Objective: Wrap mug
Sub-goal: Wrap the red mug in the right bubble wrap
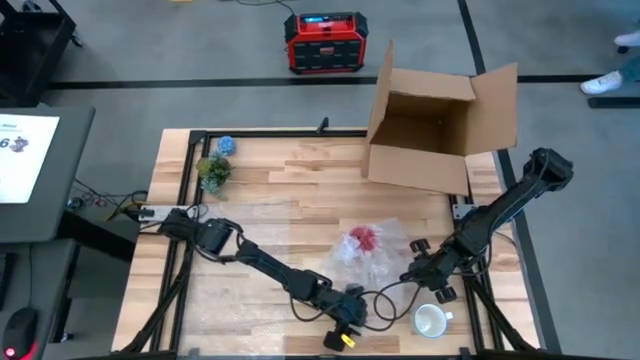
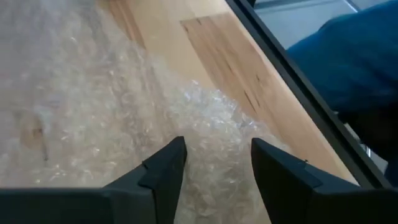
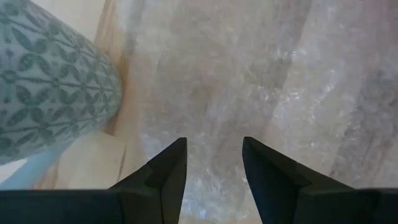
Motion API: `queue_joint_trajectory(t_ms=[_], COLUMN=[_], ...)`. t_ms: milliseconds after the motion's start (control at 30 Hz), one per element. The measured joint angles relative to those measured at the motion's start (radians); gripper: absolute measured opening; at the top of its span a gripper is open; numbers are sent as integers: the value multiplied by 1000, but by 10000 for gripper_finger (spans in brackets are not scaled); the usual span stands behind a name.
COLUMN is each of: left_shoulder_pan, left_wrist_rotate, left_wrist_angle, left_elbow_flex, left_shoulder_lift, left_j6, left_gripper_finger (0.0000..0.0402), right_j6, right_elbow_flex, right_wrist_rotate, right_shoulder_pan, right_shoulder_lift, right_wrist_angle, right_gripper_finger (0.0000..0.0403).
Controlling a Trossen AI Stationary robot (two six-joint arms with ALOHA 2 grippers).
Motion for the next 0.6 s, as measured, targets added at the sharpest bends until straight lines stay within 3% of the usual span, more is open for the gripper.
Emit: queue_joint_trajectory(t_ms=[100,267,600], left_shoulder_pan=[6,19,-10], left_wrist_rotate=[0,-28,-280], left_wrist_angle=[-15,-61,-131], left_elbow_flex=[-3,-3,-7], left_shoulder_lift=[-2,-5,-132], left_j6=[5,-1,-11], left_gripper_finger=[121,15,0], right_j6=[0,10,69], right_elbow_flex=[0,0,0], right_wrist_rotate=[0,43,61], right_shoulder_pan=[11,36,56], right_shoulder_lift=[0,2,-34], right_wrist_angle=[6,20,-13], right_gripper_finger=[146,146,146])
